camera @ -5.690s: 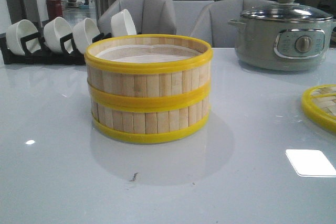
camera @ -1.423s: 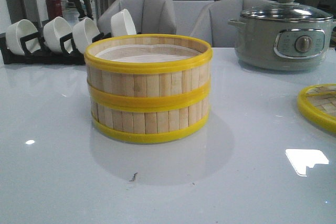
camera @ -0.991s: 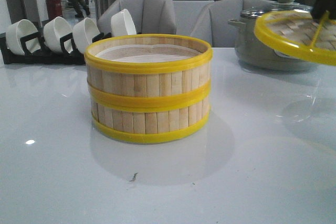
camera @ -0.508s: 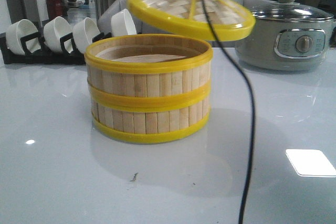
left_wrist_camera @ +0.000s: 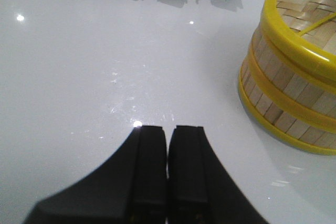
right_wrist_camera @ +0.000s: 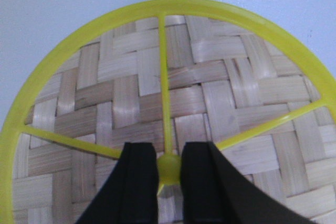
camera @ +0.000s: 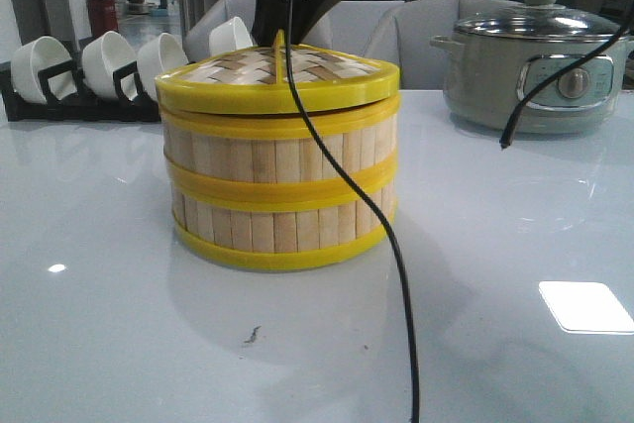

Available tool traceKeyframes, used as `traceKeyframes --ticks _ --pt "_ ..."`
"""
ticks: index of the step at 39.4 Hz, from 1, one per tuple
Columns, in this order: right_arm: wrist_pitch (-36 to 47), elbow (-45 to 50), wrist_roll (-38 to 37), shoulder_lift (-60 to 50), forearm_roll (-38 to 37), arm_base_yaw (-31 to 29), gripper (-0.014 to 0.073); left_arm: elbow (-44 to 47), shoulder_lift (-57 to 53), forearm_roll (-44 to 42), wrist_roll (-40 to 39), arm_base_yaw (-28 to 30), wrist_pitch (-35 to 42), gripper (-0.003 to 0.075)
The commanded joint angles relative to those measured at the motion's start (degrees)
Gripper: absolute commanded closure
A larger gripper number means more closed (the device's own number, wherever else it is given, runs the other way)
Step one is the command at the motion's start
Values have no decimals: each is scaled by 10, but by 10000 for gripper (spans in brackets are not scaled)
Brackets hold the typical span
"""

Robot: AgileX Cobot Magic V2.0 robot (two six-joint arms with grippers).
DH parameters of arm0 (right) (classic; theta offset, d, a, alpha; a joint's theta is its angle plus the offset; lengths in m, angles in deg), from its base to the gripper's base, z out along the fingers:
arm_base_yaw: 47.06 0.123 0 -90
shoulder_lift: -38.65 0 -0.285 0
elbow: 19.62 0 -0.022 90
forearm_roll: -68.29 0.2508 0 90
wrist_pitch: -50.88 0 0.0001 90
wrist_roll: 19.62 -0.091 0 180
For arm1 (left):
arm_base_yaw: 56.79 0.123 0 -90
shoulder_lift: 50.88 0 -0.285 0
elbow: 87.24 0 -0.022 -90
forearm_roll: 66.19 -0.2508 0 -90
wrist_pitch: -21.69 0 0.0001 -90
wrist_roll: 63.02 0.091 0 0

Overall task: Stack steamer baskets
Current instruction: 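Lower the lid onto the top basket and release the knob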

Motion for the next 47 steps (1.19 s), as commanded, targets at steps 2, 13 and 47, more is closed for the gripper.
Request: traceKeyframes --ticks 2,13,47 --pt "26 -21 4 -34 5 8 567 -17 -3 1 -1 -4 44 636" --pt "1 -21 4 -35 2 11 567 -17 -3 1 -1 -4 44 636" --pt "-1 -21 -3 -35 -10 -13 567 -17 -3 1 -1 -4 44 636"
